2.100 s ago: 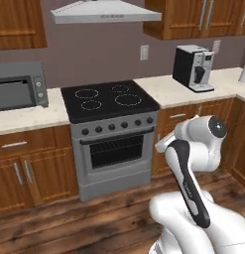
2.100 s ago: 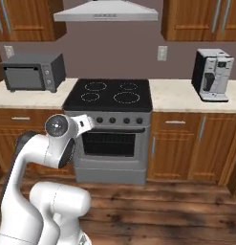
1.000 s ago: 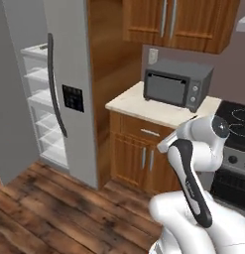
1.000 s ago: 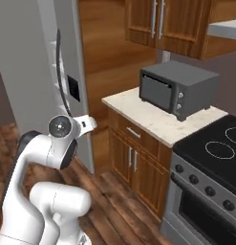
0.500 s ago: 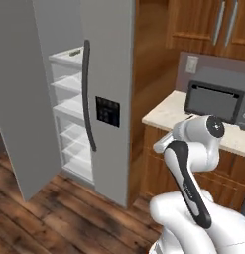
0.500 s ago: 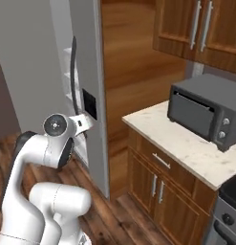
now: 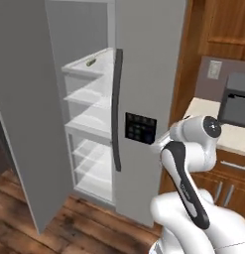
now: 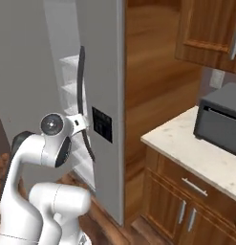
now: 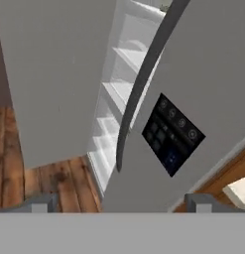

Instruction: Pick the egg and butter from the fridge and place them by the bowl for mixing.

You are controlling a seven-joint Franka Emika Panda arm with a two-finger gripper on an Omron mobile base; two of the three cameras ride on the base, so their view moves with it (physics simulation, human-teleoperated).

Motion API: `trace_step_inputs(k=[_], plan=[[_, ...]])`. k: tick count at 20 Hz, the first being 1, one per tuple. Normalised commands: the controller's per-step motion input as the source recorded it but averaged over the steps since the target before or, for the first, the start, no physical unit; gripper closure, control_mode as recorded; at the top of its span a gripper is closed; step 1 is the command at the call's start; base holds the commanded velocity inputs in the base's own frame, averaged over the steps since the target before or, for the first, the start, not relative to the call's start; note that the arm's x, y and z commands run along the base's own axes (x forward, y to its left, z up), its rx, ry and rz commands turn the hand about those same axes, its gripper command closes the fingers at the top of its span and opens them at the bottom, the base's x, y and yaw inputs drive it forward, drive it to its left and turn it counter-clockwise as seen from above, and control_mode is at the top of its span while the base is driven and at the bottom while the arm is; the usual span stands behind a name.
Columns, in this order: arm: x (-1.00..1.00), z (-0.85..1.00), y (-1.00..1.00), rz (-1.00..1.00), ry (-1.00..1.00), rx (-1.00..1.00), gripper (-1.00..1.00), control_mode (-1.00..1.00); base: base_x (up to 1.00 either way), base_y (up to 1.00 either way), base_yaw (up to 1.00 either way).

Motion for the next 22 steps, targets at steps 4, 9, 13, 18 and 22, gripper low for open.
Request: trace_step_inputs(k=[4,9,13,18,22], plan=[[0.00,0.00,0.00,0.00,0.00,0.00,-1.00,1.00,0.57,1.00,-0.58],[0.00,0.00,0.00,0.00,0.00,0.00,-1.00,1.00,0.18,0.94,-0.63],[0.00,0.00,0.00,0.00,0.00,0.00,-1.00,1.00,0.00,0.80,-0.68],[0.00,0.00,0.00,0.00,0.00,0.00,-1.00,1.00,0.00,0.31,-0.61],[0.00,0.00,0.00,0.00,0.00,0.00,-1.00,1.00,0.00,0.11,-0.46]])
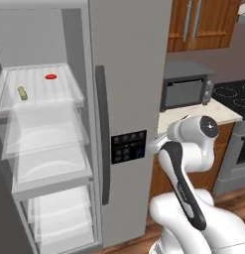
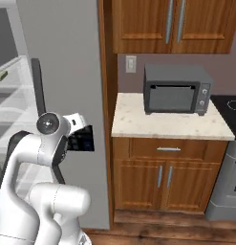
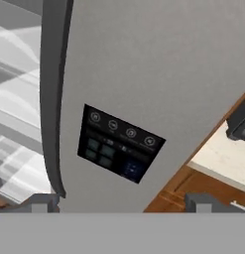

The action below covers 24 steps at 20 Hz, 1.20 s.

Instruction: Pick the egg and butter from the fridge and place them by the bowl for mixing.

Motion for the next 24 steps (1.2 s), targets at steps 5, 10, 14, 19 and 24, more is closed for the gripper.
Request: trace_step_inputs(k=[5,10,14,19,24], plan=[[0.00,0.00,0.00,0.00,0.00,0.00,-1.00,1.00,-0.05,0.10,-0.03],[0.00,0.00,0.00,0.00,0.00,0.00,-1.00,1.00,-0.17,0.79,-0.11],[0.00,0.00,0.00,0.00,0.00,0.00,-1.00,1.00,-0.02,0.89,-0.19],[0.00,0.00,0.00,0.00,0.00,0.00,-1.00,1.00,0.01,0.50,-0.13],[0.00,0.00,0.00,0.00,0.00,0.00,-1.00,1.00,0.29,0.17,-0.03]])
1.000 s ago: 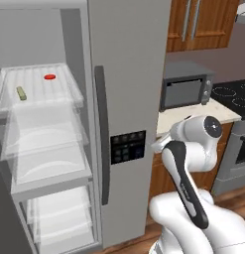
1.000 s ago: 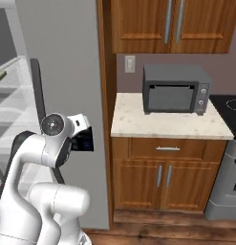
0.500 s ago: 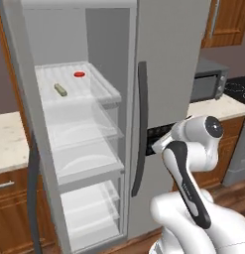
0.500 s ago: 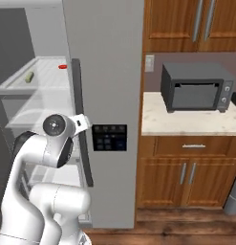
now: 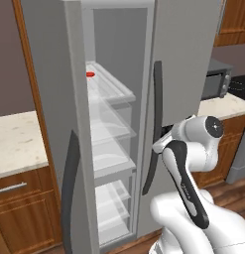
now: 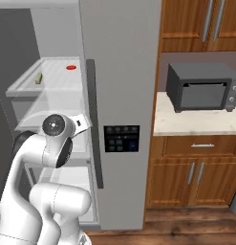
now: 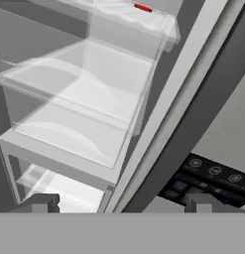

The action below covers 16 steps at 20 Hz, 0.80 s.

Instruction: Pick the egg and butter from the fridge and place them by the bowl for mixing.

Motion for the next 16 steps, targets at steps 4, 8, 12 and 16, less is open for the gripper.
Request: trace_step_inputs(k=[4,8,12,16], plan=[[0.00,0.00,0.00,0.00,0.00,0.00,-1.00,1.00,0.33,-0.08,0.07],[0.00,0.00,0.00,0.00,0.00,0.00,-1.00,1.00,0.11,-0.35,0.18],[0.00,0.00,0.00,0.00,0.00,0.00,-1.00,1.00,0.01,-0.10,0.04],[0.00,0.00,0.00,0.00,0.00,0.00,-1.00,1.00,0.00,-0.37,0.17]])
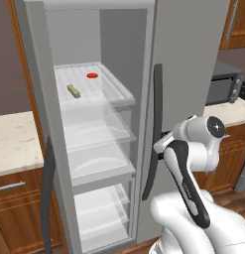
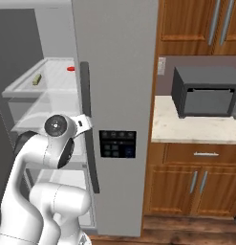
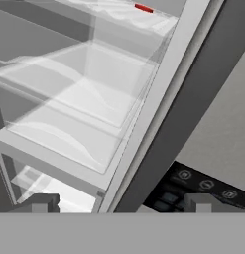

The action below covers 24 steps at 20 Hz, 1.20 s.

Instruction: Pick the egg and butter from the fridge and place them by the bowl for mixing.

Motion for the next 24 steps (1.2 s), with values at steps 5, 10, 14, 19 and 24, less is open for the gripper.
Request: trace_step_inputs(k=[5,10,14,19,24], plan=[[0.00,0.00,0.00,0.00,0.00,0.00,-1.00,1.00,0.06,0.01,0.00],[0.00,0.00,0.00,0.00,0.00,0.00,-1.00,1.00,0.02,0.52,-0.01],[0.00,0.00,0.00,0.00,0.00,0.00,-1.00,1.00,0.00,0.66,0.00],[0.00,0.00,0.00,0.00,0.00,0.00,-1.00,1.00,0.45,0.34,-0.02],[0.00,0.00,0.00,0.00,0.00,0.00,-1.00,1.00,0.53,0.09,-0.01]])
